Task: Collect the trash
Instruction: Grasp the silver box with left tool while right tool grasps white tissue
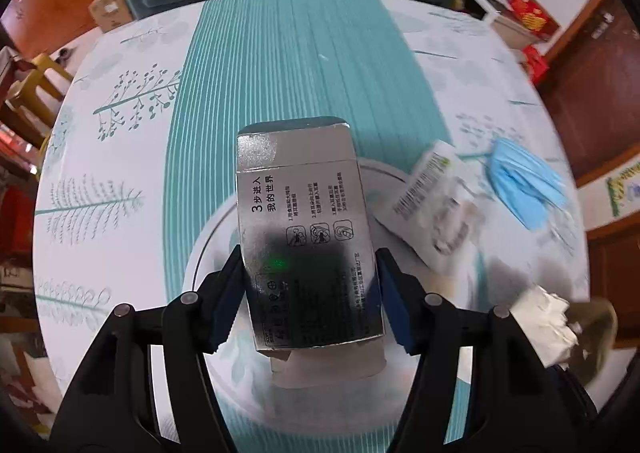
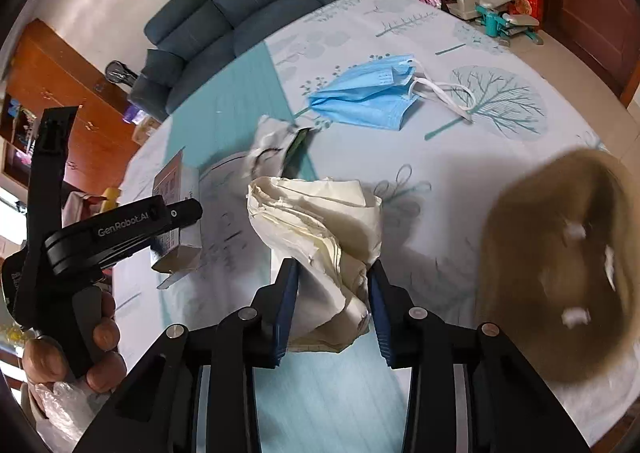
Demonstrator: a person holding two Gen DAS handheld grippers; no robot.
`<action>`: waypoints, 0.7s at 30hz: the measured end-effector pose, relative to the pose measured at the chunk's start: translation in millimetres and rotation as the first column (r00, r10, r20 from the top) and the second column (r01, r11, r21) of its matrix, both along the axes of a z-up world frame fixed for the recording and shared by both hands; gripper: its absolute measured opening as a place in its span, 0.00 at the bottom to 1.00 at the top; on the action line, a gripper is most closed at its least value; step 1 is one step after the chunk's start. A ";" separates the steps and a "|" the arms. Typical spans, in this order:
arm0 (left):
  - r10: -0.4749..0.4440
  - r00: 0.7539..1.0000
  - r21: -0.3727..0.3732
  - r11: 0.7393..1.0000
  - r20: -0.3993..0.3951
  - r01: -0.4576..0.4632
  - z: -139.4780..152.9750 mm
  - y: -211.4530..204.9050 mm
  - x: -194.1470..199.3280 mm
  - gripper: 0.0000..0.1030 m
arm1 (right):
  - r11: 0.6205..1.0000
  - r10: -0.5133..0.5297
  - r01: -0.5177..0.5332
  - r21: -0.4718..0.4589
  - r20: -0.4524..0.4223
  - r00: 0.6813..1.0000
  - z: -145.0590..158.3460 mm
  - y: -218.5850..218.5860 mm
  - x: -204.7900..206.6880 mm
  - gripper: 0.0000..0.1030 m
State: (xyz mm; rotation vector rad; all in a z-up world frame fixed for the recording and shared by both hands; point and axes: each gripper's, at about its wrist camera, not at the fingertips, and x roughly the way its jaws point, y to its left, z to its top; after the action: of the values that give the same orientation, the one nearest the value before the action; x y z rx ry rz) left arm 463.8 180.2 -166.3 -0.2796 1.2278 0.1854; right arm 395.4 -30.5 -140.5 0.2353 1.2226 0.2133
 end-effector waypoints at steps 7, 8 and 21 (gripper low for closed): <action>-0.152 0.987 -0.029 0.988 0.049 0.153 53.6 -20.0 -70.9 0.57 | 0.997 -0.016 0.010 0.075 0.086 0.996 49.7 -14.5 -69.4 0.32; -0.176 0.983 -0.033 0.984 0.057 0.178 61.6 -22.6 -84.7 0.57 | 0.997 -0.018 0.010 0.079 0.098 0.995 56.4 -15.8 -78.7 0.32; -0.479 0.859 -0.029 0.870 0.182 0.492 126.1 -91.9 -265.0 0.58 | 0.985 -0.171 0.163 0.054 0.229 0.958 122.3 -78.7 -266.5 0.32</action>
State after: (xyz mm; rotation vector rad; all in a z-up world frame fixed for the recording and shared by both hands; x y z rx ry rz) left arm 198.9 88.3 -40.2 -0.0396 1.1000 -0.3207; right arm 128.8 -109.2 -18.2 0.3330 0.9605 0.1111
